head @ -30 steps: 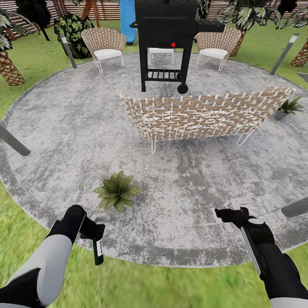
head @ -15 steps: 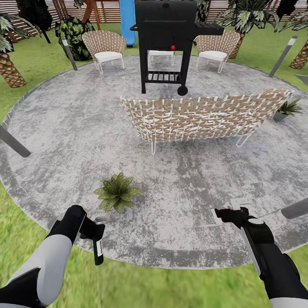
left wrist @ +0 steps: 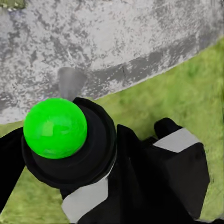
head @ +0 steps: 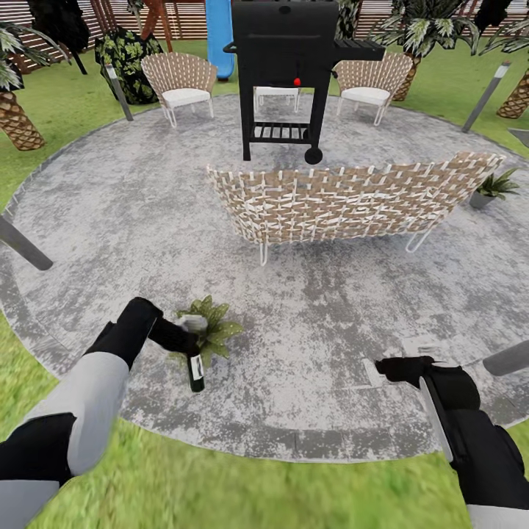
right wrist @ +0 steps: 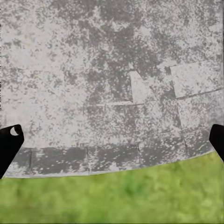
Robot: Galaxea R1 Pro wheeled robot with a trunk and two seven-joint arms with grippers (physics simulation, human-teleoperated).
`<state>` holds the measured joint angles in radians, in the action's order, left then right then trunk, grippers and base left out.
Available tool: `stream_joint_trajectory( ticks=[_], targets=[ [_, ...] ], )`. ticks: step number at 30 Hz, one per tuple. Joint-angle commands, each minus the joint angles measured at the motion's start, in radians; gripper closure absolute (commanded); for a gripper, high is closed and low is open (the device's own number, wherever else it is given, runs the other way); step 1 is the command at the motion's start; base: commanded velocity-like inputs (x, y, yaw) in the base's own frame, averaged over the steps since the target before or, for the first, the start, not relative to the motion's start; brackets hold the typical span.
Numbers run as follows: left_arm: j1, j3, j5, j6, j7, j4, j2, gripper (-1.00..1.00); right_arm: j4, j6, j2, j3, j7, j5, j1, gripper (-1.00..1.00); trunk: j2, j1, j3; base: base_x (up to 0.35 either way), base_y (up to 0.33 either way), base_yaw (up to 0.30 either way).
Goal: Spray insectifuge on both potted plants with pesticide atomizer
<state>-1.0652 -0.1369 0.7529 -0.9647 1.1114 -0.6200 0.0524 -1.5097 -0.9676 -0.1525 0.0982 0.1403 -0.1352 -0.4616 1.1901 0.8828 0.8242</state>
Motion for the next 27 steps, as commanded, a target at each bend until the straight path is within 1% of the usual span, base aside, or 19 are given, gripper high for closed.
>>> stream_joint_trajectory(
  ticks=[1,2,3,4,6,8,9,11,12,13,15,17,18,20,21,22,24,27],
  targets=[
    [-0.002,0.026,0.015,0.037,0.065,-0.01,0.008,1.0,-0.001,-0.009,0.0,0.0,0.01,-0.011,-0.024,-1.0,0.0,0.0,0.001,0.0,0.0,0.0],
    [-0.003,0.052,0.016,0.116,0.157,-0.018,0.02,1.0,-0.001,-0.012,-0.001,0.0,0.01,-0.01,-0.065,-1.0,0.0,0.0,0.001,0.0,0.0,0.0],
    [-0.003,0.067,0.017,0.192,0.243,-0.022,0.025,1.0,-0.001,-0.014,-0.002,0.0,0.011,-0.009,-0.101,-1.0,0.0,0.0,0.001,0.0,0.0,0.0],
    [-0.004,0.072,0.017,0.233,0.284,-0.023,0.027,1.0,-0.001,-0.015,-0.002,0.0,0.011,-0.009,-0.118,-1.0,0.0,0.0,0.001,0.0,0.0,0.0],
    [0.0,0.079,0.017,0.308,0.328,-0.025,0.029,1.0,-0.001,-0.015,-0.001,0.0,0.022,0.002,-0.16,-1.0,0.0,0.0,0.001,0.0,0.0,0.0],
    [0.005,0.082,0.016,0.394,0.347,-0.025,0.029,1.0,-0.001,-0.016,-0.002,0.0,0.086,0.044,-0.2,-1.0,0.0,0.0,0.001,0.0,0.0,0.0],
    [0.008,0.083,0.016,0.448,0.354,-0.026,0.03,1.0,-0.001,-0.016,-0.001,0.0,0.153,0.077,-0.223,-1.0,0.0,0.0,0.001,0.0,0.0,0.0],
    [0.02,0.084,0.015,0.497,0.359,-0.026,0.03,1.0,-0.001,-0.016,0.0,0.0,0.248,0.106,-0.238,-1.0,0.0,0.0,0.001,0.0,0.0,0.0],
    [0.029,0.084,0.015,0.523,0.363,-0.027,0.03,1.0,0.0,-0.016,0.0,0.0,0.309,0.12,-0.242,-1.0,0.0,0.0,0.001,0.0,0.0,0.0],
    [0.038,0.085,0.015,0.557,0.373,-0.027,0.03,1.0,0.0,-0.016,0.0,0.0,0.407,0.141,-0.245,-1.0,0.0,0.0,0.001,0.0,0.0,0.0],
    [0.045,0.084,0.015,0.621,0.4,-0.027,0.03,1.0,0.0,-0.015,0.001,0.0,0.631,0.17,-0.248,-1.0,0.0,0.0,0.001,0.0,0.0,0.0],
    [0.047,0.084,0.014,0.653,0.409,-0.03,0.03,1.0,-0.001,-0.014,0.001,0.0,0.761,0.177,-0.248,-1.0,0.0,0.0,0.001,0.0,0.0,0.0],
    [0.048,0.085,0.014,0.676,0.419,-0.045,0.03,1.0,-0.001,-0.014,0.001,0.0,0.84,0.179,-0.248,-1.0,0.0,0.0,0.001,0.0,0.0,0.0],
    [0.048,0.085,0.014,0.715,0.432,-0.085,0.03,1.0,-0.001,-0.014,0.001,-0.001,0.917,0.18,-0.249,-1.0,0.0,0.0,0.001,0.0,0.0,0.0],
    [0.053,0.086,0.014,0.742,0.437,-0.118,0.03,1.0,-0.001,-0.014,0.001,-0.002,0.966,0.181,-0.249,-1.0,0.0,0.0,0.001,0.0,0.0,0.0],
    [0.062,0.086,0.014,0.756,0.44,-0.142,0.029,1.0,-0.001,-0.014,0.001,-0.003,0.997,0.181,-0.249,-1.0,0.0,0.0,0.001,0.0,0.0,0.0],
    [0.08,0.089,0.014,0.767,0.448,-0.17,0.028,1.0,-0.001,-0.014,0.001,-0.006,1.021,0.181,-0.249,-1.0,0.0,0.0,0.001,0.0,0.0,0.0],
    [0.088,0.116,0.014,0.773,0.458,-0.191,0.025,1.0,-0.001,-0.014,0.001,-0.008,1.031,0.181,-0.249,-1.0,0.0,0.0,0.001,0.0,0.0,0.0]
  ],
)
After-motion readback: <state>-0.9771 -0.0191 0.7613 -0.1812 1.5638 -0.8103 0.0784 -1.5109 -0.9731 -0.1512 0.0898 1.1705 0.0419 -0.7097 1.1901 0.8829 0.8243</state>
